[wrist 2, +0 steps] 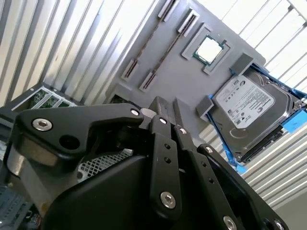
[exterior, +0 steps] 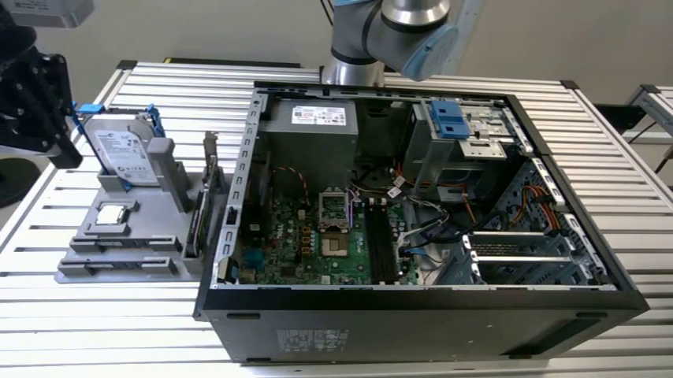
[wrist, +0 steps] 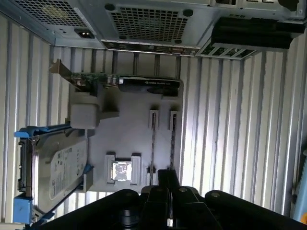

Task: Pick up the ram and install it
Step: 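Pick up the ram and move it above insertion slot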

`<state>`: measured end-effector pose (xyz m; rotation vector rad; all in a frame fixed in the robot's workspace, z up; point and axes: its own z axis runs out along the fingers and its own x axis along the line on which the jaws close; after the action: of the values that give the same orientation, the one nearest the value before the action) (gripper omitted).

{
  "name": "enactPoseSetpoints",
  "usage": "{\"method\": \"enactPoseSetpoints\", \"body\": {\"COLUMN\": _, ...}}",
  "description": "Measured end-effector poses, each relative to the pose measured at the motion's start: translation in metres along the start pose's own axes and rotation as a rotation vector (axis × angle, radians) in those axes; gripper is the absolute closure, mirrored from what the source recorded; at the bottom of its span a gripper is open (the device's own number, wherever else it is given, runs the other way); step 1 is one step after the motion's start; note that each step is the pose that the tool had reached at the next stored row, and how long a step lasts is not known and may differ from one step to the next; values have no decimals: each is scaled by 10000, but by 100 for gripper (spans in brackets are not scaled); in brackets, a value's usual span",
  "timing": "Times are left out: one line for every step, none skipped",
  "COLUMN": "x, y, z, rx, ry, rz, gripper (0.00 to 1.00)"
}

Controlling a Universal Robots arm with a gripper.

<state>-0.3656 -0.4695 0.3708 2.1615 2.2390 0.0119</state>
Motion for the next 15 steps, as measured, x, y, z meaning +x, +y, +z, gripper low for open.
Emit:
{"method": "enactPoseSetpoints", "body": {"x": 0, "y": 0, "z": 0, "rx": 15, "ry": -3, "rz": 104, "gripper": 100}}
{"method": "enactPoseSetpoints", "body": {"x": 0, "y": -1, "z": 0, "rx": 28, "ry": -5, "rz": 199, "gripper": 100}}
{"method": "enactPoseSetpoints", "body": {"x": 0, "y": 0, "z": 1, "rx": 43, "ry": -7, "rz": 304, "gripper": 100}}
{"method": "enactPoseSetpoints", "body": {"x": 0, "y": -1, "z": 2, "rx": 59, "ry": -9, "rz": 409, "gripper": 100}}
{"method": "enactPoseSetpoints", "body": {"x": 0, "y": -1, "z": 2, "rx": 73, "ry": -12, "rz": 515, "gripper": 100}}
{"method": "enactPoseSetpoints", "body": {"x": 0, "y": -2, "z": 2, "rx": 82, "ry": -15, "rz": 618, "gripper": 100}}
{"method": "enactPoseSetpoints", "body": {"x": 0, "y": -2, "z": 2, "rx": 88, "ry": -17, "rz": 698, "gripper": 100}}
{"method": "enactPoseSetpoints", "body": {"x": 0, "y": -3, "z": 3, "rx": 95, "ry": -19, "rz": 793, "gripper": 100}}
{"method": "enactPoseSetpoints", "body": {"x": 0, "y": -3, "z": 4, "rx": 101, "ry": -20, "rz": 876, "gripper": 100}}
{"method": "enactPoseSetpoints", "body": {"x": 0, "y": -4, "z": 5, "rx": 107, "ry": -22, "rz": 964, "gripper": 100}}
{"method": "enactPoseSetpoints", "body": {"x": 0, "y": -4, "z": 6, "rx": 110, "ry": -23, "rz": 1043, "gripper": 100}}
{"method": "enactPoseSetpoints", "body": {"x": 0, "y": -4, "z": 6, "rx": 110, "ry": -23, "rz": 1060, "gripper": 100}}
{"method": "enactPoseSetpoints", "body": {"x": 0, "y": -5, "z": 6, "rx": 110, "ry": -23, "rz": 1064, "gripper": 100}}
{"method": "enactPoseSetpoints", "body": {"x": 0, "y": -5, "z": 6, "rx": 110, "ry": -24, "rz": 1068, "gripper": 100}}
{"method": "enactPoseSetpoints", "body": {"x": 1, "y": -5, "z": 6, "rx": 110, "ry": -23, "rz": 1073, "gripper": 100}}
